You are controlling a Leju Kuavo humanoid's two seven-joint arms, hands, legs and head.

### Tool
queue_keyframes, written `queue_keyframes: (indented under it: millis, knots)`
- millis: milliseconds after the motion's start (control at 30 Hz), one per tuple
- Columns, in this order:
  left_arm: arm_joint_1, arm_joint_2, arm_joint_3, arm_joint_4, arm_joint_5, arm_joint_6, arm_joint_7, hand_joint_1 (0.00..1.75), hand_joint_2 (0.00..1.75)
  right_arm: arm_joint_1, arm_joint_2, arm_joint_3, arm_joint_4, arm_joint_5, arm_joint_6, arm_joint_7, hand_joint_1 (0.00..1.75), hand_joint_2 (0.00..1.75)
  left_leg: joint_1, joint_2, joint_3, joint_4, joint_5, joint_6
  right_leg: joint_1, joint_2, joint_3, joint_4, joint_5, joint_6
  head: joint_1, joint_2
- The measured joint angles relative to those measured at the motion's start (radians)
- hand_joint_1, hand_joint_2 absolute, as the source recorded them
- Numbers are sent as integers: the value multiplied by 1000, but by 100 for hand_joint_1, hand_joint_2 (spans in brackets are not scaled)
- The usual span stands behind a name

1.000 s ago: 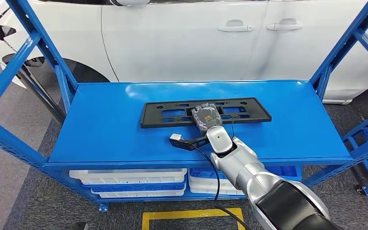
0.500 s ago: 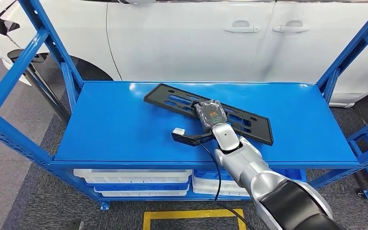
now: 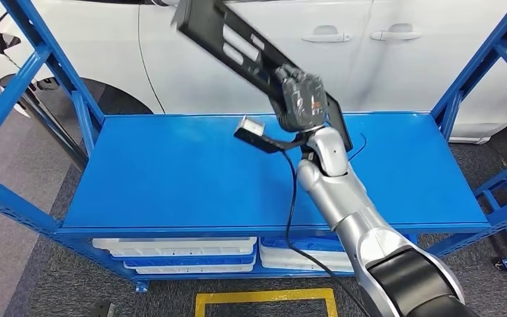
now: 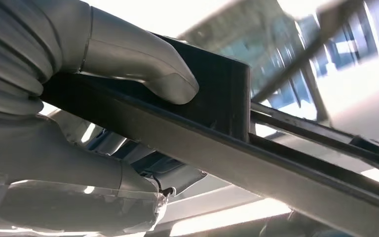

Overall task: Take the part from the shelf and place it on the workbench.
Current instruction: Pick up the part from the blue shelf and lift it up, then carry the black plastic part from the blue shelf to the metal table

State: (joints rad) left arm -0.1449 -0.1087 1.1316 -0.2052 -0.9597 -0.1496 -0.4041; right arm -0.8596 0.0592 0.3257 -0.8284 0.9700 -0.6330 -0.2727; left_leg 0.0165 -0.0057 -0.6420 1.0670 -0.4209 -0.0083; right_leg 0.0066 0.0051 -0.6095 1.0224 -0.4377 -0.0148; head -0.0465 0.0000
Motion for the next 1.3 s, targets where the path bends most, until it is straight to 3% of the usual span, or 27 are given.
queue_keyframes:
  millis: [100, 167, 233, 300, 333, 367, 400, 467, 533, 933, 967, 1000, 1067, 1100, 1133, 1233, 1267, 1300]
  knots:
    - [12, 1, 7, 0, 23, -1, -13, 0, 175, 68, -45, -7, -326, -338, 64, -114, 175, 175, -4, -4, 15, -36, -2, 12, 1, -5, -2, 0, -4, 13, 0, 0]
    - [21, 3, 15, 0, 40, -8, -16, 0, 175, 118, -72, -7, -554, -615, 178, -184, 175, 175, -3, -4, 21, -47, 0, 22, -3, -4, -6, 16, -23, 21, 0, 0]
    - [23, 5, 26, 0, 55, -18, -17, 0, 175, 180, -92, -9, -740, -848, 335, -240, 175, 175, -2, -3, 29, -55, 0, 30, -5, -2, -40, 101, -77, 27, 0, 0]
    - [26, 7, 36, 0, 65, -28, -18, 0, 175, 261, -104, -9, -885, -1050, 520, -278, 175, 175, -2, -3, 35, -55, -4, 35, -8, -1, -100, 229, -131, 32, 0, 0]
    - [28, 8, 40, 0, 68, -33, -18, 0, 175, 299, -110, -6, -937, -1134, 616, -287, 175, 175, -2, -3, 37, -54, -6, 36, -11, -1, -121, 268, -137, 36, 0, 0]
    - [30, 8, 43, 0, 68, -37, -18, 0, 175, 334, -115, -2, -972, -1201, 708, -291, 175, 175, -1, -3, 39, -53, -9, 35, -14, -2, -123, 268, -122, 40, 0, 0]
    - [32, 9, 46, 0, 67, -39, -17, 0, 175, 367, -121, 3, -996, -1251, 792, -296, 175, 175, 0, -3, 42, -52, -12, 33, -18, -3, -107, 229, -92, 43, 0, 0]
    - [35, 9, 50, 0, 67, -42, -16, 0, 175, 417, -130, 11, -1023, -1299, 899, -302, 175, 175, 2, -4, 47, -48, -16, 29, -23, -5, -48, 105, -24, 45, 0, 0]
    - [35, 9, 51, 0, 67, -42, -15, 0, 175, 436, -132, 14, -1032, -1306, 928, -304, 175, 175, 3, -4, 49, -46, -17, 27, -25, -5, -18, 44, 4, 45, 0, 0]
    - [36, 9, 52, 0, 67, -40, -14, 0, 175, 447, -133, 16, -1039, -1318, 946, -296, 175, 175, 2, -4, 49, -45, -17, 23, -23, -4, -11, 28, 6, 42, 0, 0]
    - [40, 11, 58, 0, 72, -30, -3, 0, 175, 478, -136, 25, -1041, -1338, 989, -283, 175, 175, 3, -3, 28, 12, -58, 13, -21, -4, -11, 13, 12, 30, 0, 0]
    - [44, 12, 66, 0, 76, -18, 11, 0, 175, 512, -142, 34, -1043, -1358, 1031, -271, 175, 175, 3, -2, 28, 52, -89, 3, -16, -4, -19, 3, 24, 18, 0, 0]
    - [51, 14, 79, 0, 84, 5, 37, 0, 175, 570, -152, 51, -1041, -1386, 1101, -253, 175, 175, 4, 0, 68, 65, -139, -9, -8, -5, -44, -2, 51, 1, 0, 0]
    - [51, 14, 80, 0, 84, 7, 41, 0, 175, 574, -156, 51, -1040, -1387, 1103, -252, 175, 175, 2, -1, 110, 8, -120, -3, -6, -5, -55, 3, 60, 6, 0, 0]
    - [50, 14, 80, 0, 83, 8, 46, 0, 175, 574, -157, 51, -1040, -1387, 1104, -251, 175, 175, 0, -2, 132, -32, -110, 2, -5, -4, -58, 4, 65, 12, 0, 0]
    - [53, 12, 81, 0, 78, 13, 67, 0, 175, 576, -161, 49, -1040, -1387, 1111, -248, 175, 175, -6, -2, 130, -47, -89, 19, -8, -3, -60, -2, 84, 31, 0, 0]
    - [53, 10, 81, 0, 75, 14, 73, 0, 175, 579, -163, 47, -1040, -1386, 1113, -248, 175, 175, -5, 0, 124, -50, -78, 26, -9, -2, -66, 1, 78, 37, 0, 0]
    - [53, 8, 81, 0, 72, 15, 78, 0, 175, 583, -166, 42, -1041, -1385, 1115, -249, 175, 175, -4, 3, 115, -53, -65, 33, -11, -1, -76, 19, 53, 43, 0, 0]
